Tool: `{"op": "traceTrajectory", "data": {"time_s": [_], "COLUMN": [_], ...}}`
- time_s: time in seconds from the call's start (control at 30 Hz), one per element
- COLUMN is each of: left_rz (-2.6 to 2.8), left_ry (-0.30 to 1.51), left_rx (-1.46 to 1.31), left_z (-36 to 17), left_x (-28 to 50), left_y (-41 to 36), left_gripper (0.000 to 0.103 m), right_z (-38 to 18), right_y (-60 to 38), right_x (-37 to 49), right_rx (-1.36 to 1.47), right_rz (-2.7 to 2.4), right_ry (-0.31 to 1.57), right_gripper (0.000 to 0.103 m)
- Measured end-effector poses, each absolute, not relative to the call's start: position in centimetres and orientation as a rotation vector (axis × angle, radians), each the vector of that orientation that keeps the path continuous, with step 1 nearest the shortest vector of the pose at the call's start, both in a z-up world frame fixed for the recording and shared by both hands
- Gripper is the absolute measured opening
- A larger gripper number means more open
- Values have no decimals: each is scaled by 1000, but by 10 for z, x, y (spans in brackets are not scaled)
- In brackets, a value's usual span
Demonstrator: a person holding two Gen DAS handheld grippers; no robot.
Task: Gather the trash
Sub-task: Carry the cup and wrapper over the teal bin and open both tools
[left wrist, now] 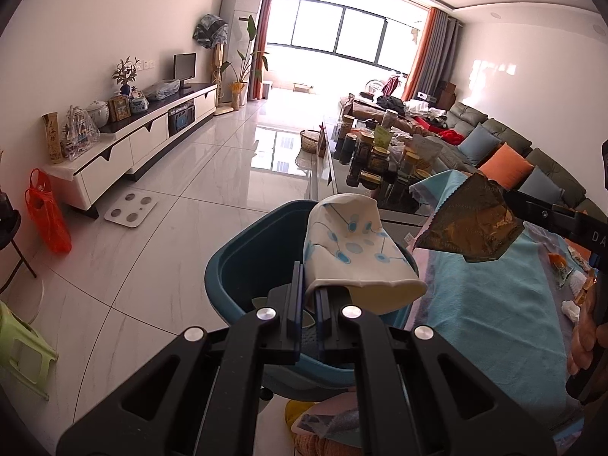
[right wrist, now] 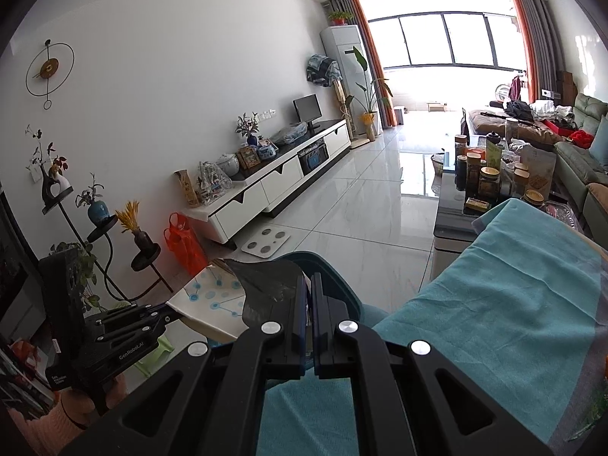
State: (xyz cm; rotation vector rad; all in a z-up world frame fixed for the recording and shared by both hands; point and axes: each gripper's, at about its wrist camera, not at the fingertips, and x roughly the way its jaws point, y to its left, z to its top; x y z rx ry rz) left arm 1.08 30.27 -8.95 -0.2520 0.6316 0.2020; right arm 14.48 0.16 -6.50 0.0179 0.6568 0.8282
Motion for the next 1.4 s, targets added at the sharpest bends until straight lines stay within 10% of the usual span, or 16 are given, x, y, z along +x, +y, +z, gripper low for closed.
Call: {"op": "traceTrajectory", "data": {"time_s": [0.67,1.4], "left_rz": [240,151], "left_ry": [788,647], "left_rx": [-246,-198], "left_z": [-153,-120], "left_x": [92,70], "left_y": [305,266], "left_gripper": [6,60], "right_z": [-106,-86], "right_y": [79,33], "right_x": [186,162], "right_rx": [-84,-1], "right_rz": [793,808], "right_ry": [846,803], "right_gripper": [5,47]}}
